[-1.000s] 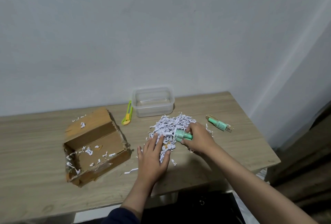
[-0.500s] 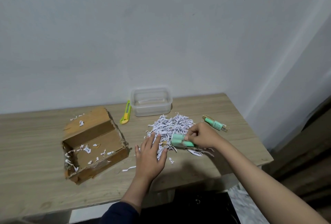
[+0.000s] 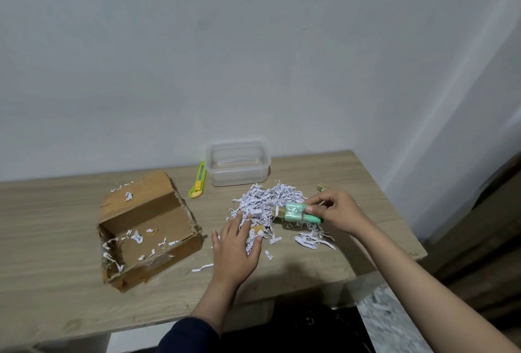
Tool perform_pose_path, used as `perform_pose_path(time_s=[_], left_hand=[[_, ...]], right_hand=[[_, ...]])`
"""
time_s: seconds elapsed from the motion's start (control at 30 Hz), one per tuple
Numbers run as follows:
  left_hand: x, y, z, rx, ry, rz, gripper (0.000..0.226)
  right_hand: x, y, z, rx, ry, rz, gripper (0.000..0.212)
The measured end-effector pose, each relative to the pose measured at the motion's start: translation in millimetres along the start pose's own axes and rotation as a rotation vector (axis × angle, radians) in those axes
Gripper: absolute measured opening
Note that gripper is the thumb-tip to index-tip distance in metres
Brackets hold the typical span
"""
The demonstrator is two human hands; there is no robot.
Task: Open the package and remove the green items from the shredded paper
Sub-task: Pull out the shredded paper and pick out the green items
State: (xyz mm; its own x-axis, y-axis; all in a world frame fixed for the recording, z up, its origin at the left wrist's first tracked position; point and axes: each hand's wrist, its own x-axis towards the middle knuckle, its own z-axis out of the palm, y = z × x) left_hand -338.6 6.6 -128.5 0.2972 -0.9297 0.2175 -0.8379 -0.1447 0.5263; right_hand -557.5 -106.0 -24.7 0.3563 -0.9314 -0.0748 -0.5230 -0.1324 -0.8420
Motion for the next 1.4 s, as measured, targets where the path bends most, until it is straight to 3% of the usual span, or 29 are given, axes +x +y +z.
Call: perform_pose_path(time_s=[0.17, 0.37, 0.6, 0.83, 0.97, 1.1, 1.17, 1.27, 1.4], left_hand=[[-0.1, 0.5, -1.2, -0.004, -0.021, 0.001, 0.055], [0.0, -0.3, -1.2, 0.001, -0.041, -0.009, 0.056], [1.3, -0.6, 1.0, 0.010, -0.035, -0.006, 0.059], [2.0, -0.1, 0.9, 0.012, -0.038, -0.008, 0.060], [-0.6, 2.7, -4.4, -0.024, -0.024, 0.002, 0.071], [-4.1, 8.5, -9.8, -0.073, 0.018, 0.002, 0.075], [1.6, 15.1, -10.4, -0.042, -0.001, 0.009, 0.075], [22.1, 28.8, -6.0, 0.023, -0.106, 0.044, 0.072], [40.1, 36.4, -2.7, 0.141, -0.282, 0.009, 0.061]], right_hand=[[3.2, 3.2, -24.8, -0.094, 0.150, -0.034, 0.016], [31.6, 19.3, -57.9, 0.003, 0.431, 0.055, 0.018], [59.4, 37.5, -74.1, -0.137, 0.512, 0.105, 0.015], [70.2, 77.5, -53.1, -0.017, 0.647, 0.315, 0.018], [61.1, 82.3, -42.6, -0.008, 0.570, 0.299, 0.016], [42.1, 60.8, -13.2, -0.222, 0.559, -0.034, 0.015], [33.2, 43.4, 12.0, -0.221, 0.381, -0.157, 0.022], [32.1, 35.3, 47.2, -0.311, 0.082, -0.188, 0.039], [25.0, 36.6, 68.0, -0.334, -0.059, -0.195, 0.038]])
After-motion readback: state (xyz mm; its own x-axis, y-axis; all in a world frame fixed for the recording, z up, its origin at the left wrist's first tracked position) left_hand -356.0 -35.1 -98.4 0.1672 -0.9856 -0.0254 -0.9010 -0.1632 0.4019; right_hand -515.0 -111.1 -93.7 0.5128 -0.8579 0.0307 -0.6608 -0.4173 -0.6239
